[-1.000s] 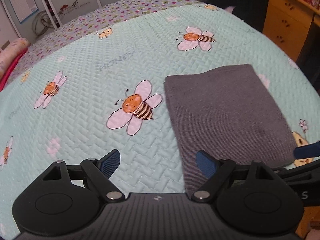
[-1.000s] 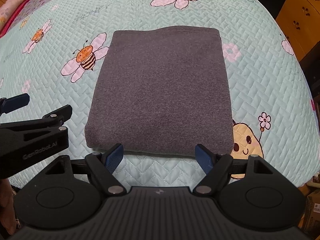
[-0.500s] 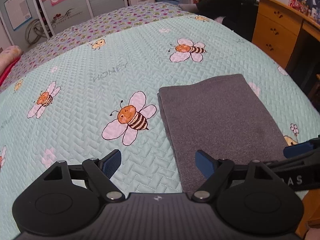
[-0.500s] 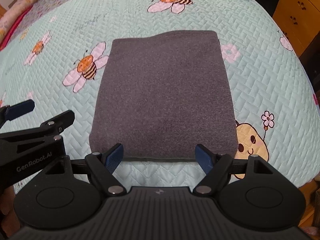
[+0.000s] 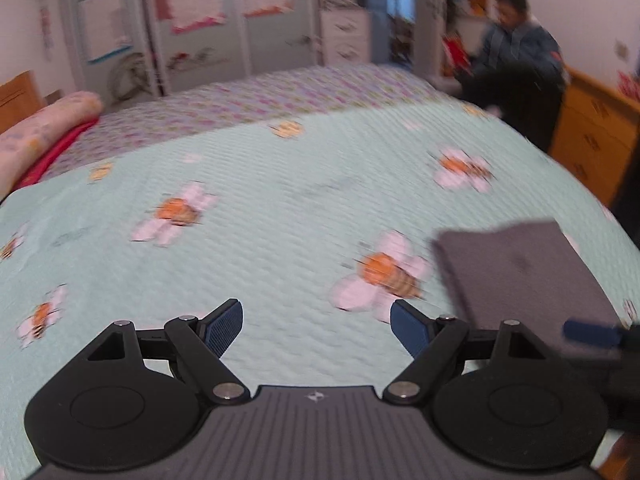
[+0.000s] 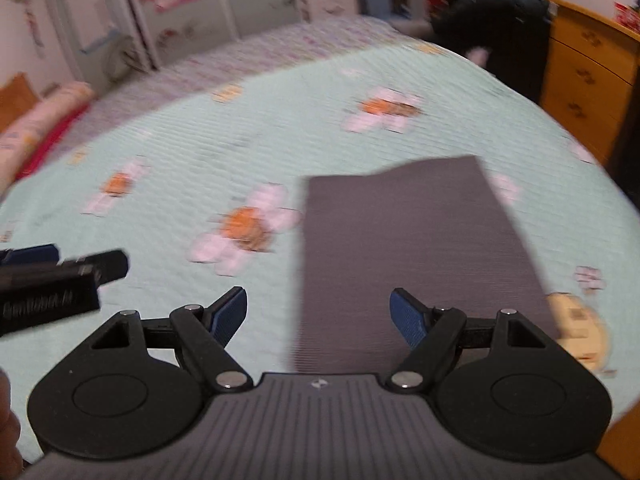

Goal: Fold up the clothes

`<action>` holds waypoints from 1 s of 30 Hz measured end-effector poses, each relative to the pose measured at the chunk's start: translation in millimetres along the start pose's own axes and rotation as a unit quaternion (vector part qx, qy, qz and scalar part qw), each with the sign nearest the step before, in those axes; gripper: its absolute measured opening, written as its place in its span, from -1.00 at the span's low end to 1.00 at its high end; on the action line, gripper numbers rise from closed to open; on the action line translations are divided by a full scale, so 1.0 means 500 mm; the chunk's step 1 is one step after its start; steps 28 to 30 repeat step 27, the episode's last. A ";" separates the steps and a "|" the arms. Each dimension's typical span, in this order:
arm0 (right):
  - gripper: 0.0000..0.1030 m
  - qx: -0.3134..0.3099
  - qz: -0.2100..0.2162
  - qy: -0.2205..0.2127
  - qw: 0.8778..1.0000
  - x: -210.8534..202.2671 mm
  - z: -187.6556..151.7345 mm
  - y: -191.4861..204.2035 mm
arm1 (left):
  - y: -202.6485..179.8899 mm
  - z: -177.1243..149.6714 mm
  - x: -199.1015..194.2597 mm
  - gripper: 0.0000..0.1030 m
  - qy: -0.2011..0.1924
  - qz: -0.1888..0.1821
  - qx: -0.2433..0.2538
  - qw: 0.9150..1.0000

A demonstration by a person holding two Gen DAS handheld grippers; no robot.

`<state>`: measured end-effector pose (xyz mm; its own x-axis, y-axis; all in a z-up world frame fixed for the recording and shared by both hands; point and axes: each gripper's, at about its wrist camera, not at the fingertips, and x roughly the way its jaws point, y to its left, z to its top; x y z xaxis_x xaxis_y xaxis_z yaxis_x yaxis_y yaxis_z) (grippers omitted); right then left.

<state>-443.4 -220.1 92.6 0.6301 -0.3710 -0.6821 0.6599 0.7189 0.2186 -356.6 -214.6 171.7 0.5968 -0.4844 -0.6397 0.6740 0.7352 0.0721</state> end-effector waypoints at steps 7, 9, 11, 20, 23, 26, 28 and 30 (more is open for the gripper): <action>0.52 -0.035 0.082 -0.109 0.990 -0.010 -0.054 0.212 | 0.179 -0.029 -0.074 0.69 -0.077 0.119 -0.018 0.990; 0.56 -0.056 0.099 -0.143 0.983 -0.017 -0.076 0.266 | 0.224 -0.041 -0.095 0.76 -0.096 0.144 -0.029 0.985; 0.56 -0.073 0.112 -0.156 0.979 -0.015 -0.091 0.311 | 0.261 -0.048 -0.105 0.78 -0.096 0.158 -0.036 0.982; 0.56 -0.112 0.144 -0.103 0.978 0.049 -0.110 0.464 | 0.407 -0.086 -0.075 0.78 -0.037 0.111 -0.120 0.986; 0.56 -0.134 0.138 -0.097 0.977 0.064 -0.118 0.497 | 0.458 -0.111 -0.044 0.78 -0.006 0.058 -0.167 0.984; 0.56 -0.148 0.130 -0.084 0.977 0.082 -0.133 0.523 | 0.484 -0.134 -0.007 0.78 0.011 0.044 -0.181 0.982; 0.56 -0.152 0.128 -0.079 0.977 0.090 -0.138 0.530 | 0.487 -0.141 0.005 0.78 0.014 0.054 -0.176 0.983; 0.56 -0.152 0.128 -0.079 0.977 0.090 -0.138 0.530 | 0.487 -0.141 0.005 0.78 0.014 0.054 -0.176 0.983</action>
